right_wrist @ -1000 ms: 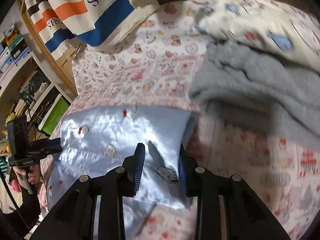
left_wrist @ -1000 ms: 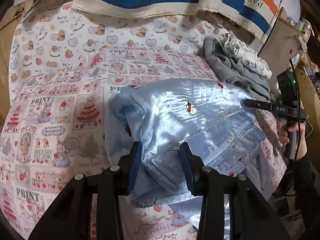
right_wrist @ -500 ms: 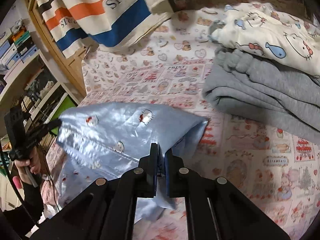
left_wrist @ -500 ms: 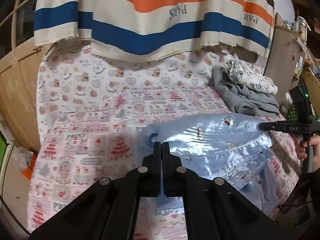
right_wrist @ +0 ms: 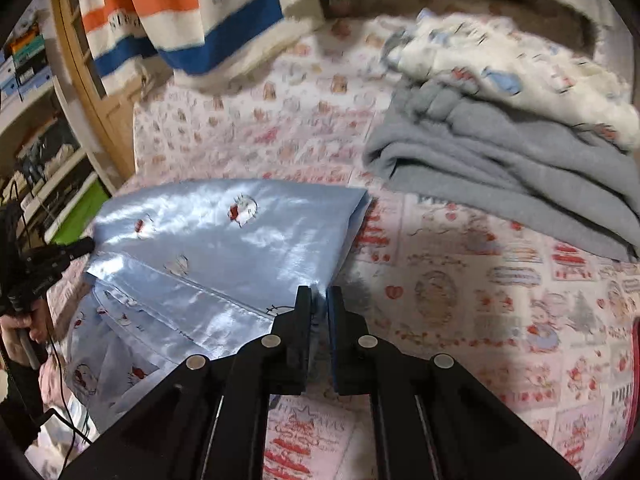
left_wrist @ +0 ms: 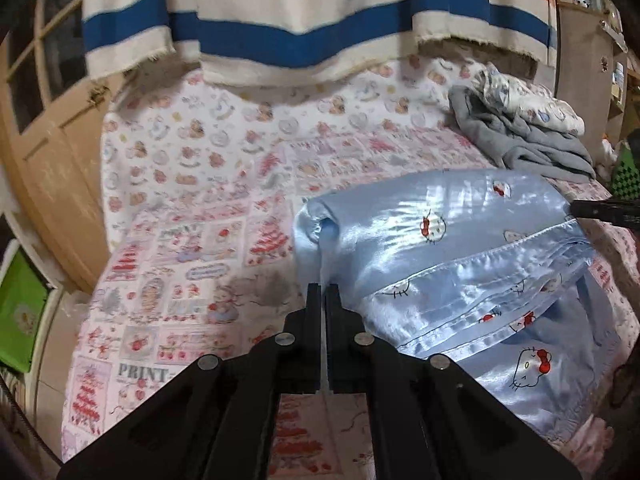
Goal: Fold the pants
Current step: 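Pinch the folded pants edge with both grippers and smooth it flat, then open both grippers and lift them back from the folded pants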
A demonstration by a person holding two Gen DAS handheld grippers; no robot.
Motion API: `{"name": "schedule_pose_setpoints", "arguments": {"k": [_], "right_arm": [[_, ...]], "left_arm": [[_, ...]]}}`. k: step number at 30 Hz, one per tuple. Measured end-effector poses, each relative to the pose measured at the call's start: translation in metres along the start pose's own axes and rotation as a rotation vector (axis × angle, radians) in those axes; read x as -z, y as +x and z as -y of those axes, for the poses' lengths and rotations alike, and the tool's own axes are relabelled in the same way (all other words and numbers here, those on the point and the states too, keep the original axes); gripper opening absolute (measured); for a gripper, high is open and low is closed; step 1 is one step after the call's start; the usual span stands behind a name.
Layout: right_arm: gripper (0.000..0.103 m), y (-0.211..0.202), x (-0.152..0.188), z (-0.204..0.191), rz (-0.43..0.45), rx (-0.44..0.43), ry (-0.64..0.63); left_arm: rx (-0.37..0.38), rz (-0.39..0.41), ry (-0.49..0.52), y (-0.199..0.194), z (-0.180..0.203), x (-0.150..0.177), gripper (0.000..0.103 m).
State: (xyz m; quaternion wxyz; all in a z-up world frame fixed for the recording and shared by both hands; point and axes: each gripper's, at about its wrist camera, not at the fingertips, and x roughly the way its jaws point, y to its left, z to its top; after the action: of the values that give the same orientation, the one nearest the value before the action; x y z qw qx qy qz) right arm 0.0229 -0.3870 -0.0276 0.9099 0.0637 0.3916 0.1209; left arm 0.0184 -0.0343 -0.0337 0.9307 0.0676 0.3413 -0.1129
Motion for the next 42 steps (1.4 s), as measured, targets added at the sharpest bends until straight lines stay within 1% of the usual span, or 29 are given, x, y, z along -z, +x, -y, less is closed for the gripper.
{"name": "schedule_pose_setpoints", "arguments": {"k": [2, 4, 5, 6, 7, 8, 9, 11, 12, 13, 14, 15, 17, 20, 21, 22, 23, 24, 25, 26, 28, 31, 34, 35, 37, 38, 39, 41, 42], "right_arm": [[0.011, -0.01, 0.002, -0.003, 0.029, 0.01, -0.005], [0.019, -0.023, 0.005, -0.009, 0.074, 0.042, -0.027], [0.021, -0.028, 0.006, -0.012, 0.093, 0.046, -0.037], [0.022, -0.036, 0.007, -0.016, 0.118, 0.045, -0.05], [0.022, -0.044, 0.008, -0.021, 0.138, 0.04, -0.059], [0.022, -0.051, 0.008, -0.024, 0.154, 0.031, -0.064], [0.023, -0.06, 0.01, -0.029, 0.175, 0.015, -0.07], [0.036, -0.078, 0.014, -0.038, 0.218, -0.027, -0.082], [0.054, -0.085, 0.016, -0.044, 0.237, -0.045, -0.091], [0.063, -0.096, 0.02, -0.051, 0.27, -0.066, -0.105], [0.063, -0.103, 0.023, -0.057, 0.292, -0.079, -0.116], [0.063, -0.11, 0.026, -0.063, 0.315, -0.092, -0.13], [0.063, -0.12, 0.033, -0.073, 0.333, -0.112, -0.144], [0.063, -0.135, 0.045, -0.084, 0.36, -0.136, -0.159], [0.064, -0.14, 0.05, -0.087, 0.376, -0.14, -0.164], [0.068, -0.145, 0.055, -0.089, 0.389, -0.14, -0.169], [0.074, -0.15, 0.06, -0.093, 0.406, -0.136, -0.179], [0.085, -0.155, 0.067, -0.096, 0.429, -0.128, -0.196], [0.091, -0.16, 0.075, -0.099, 0.454, -0.11, -0.215], [0.091, -0.163, 0.082, -0.102, 0.471, -0.088, -0.226], [0.091, -0.161, 0.096, -0.106, 0.485, -0.02, -0.228], [0.091, -0.148, 0.117, -0.109, 0.497, 0.032, -0.211], [0.091, -0.132, 0.133, -0.112, 0.496, 0.073, -0.206], [0.091, -0.129, 0.137, -0.114, 0.497, 0.079, -0.205], [0.091, -0.123, 0.141, -0.115, 0.504, 0.07, -0.18], [0.091, -0.12, 0.141, -0.114, 0.505, 0.049, -0.166], [0.091, -0.118, 0.142, -0.111, 0.506, 0.01, -0.141], [0.091, -0.114, 0.14, -0.105, 0.501, -0.044, -0.101], [0.091, -0.112, 0.138, -0.1, 0.49, -0.078, -0.079]], "left_arm": [[-0.03, 0.038, -0.004, -0.009, 0.002, 0.003, 0.001], [-0.063, 0.066, -0.008, -0.016, 0.004, 0.005, 0.008], [-0.078, 0.083, -0.015, -0.021, 0.004, 0.005, 0.02], [-0.091, 0.098, -0.024, -0.026, 0.003, 0.006, 0.037], [-0.103, 0.11, -0.034, -0.03, 0.002, 0.006, 0.046], [-0.119, 0.127, -0.047, -0.036, 0.001, 0.007, 0.061], [-0.129, 0.146, -0.056, -0.042, 0.001, 0.008, 0.065], [-0.147, 0.191, -0.07, -0.058, 0.002, 0.012, 0.068], [-0.16, 0.21, -0.076, -0.065, 0.004, 0.015, 0.074], [-0.174, 0.226, -0.081, -0.072, 0.006, 0.018, 0.08], [-0.191, 0.235, -0.081, -0.079, 0.008, 0.022, 0.089], [-0.213, 0.237, -0.088, -0.084, 0.01, 0.025, 0.091], [-0.267, 0.264, -0.128, -0.095, 0.014, 0.035, 0.091], [-0.322, 0.327, -0.107, -0.11, 0.032, 0.053, 0.103], [-0.331, 0.35, -0.089, -0.113, 0.039, 0.057, 0.103], [-0.321, 0.371, -0.067, -0.118, 0.045, 0.062, 0.103], [-0.298, 0.381, -0.053, -0.121, 0.05, 0.066, 0.103], [-0.276, 0.38, -0.052, -0.124, 0.054, 0.07, 0.103], [-0.243, 0.378, -0.052, -0.125, 0.057, 0.073, 0.103], [-0.219, 0.371, -0.052, -0.126, 0.06, 0.076, 0.103], [-0.187, 0.33, -0.049, -0.122, 0.068, 0.082, 0.103], [-0.174, 0.269, -0.043, -0.112, 0.083, 0.092, 0.1], [-0.116, 0.231, -0.056, -0.103, 0.093, 0.1, 0.097], [-0.094, 0.229, -0.067, -0.102, 0.095, 0.102, 0.093], [-0.058, 0.223, -0.064, -0.1, 0.102, 0.106, 0.079], [-0.049, 0.202, -0.045, -0.095, 0.107, 0.107, 0.064], [-0.045, 0.173, -0.03, -0.09, 0.111, 0.108, 0.053], [-0.004, 0.126, -0.036, -0.077, 0.114, 0.111, 0.047], [0.01, 0.115, -0.049, -0.074, 0.114, 0.113, 0.047]]}}
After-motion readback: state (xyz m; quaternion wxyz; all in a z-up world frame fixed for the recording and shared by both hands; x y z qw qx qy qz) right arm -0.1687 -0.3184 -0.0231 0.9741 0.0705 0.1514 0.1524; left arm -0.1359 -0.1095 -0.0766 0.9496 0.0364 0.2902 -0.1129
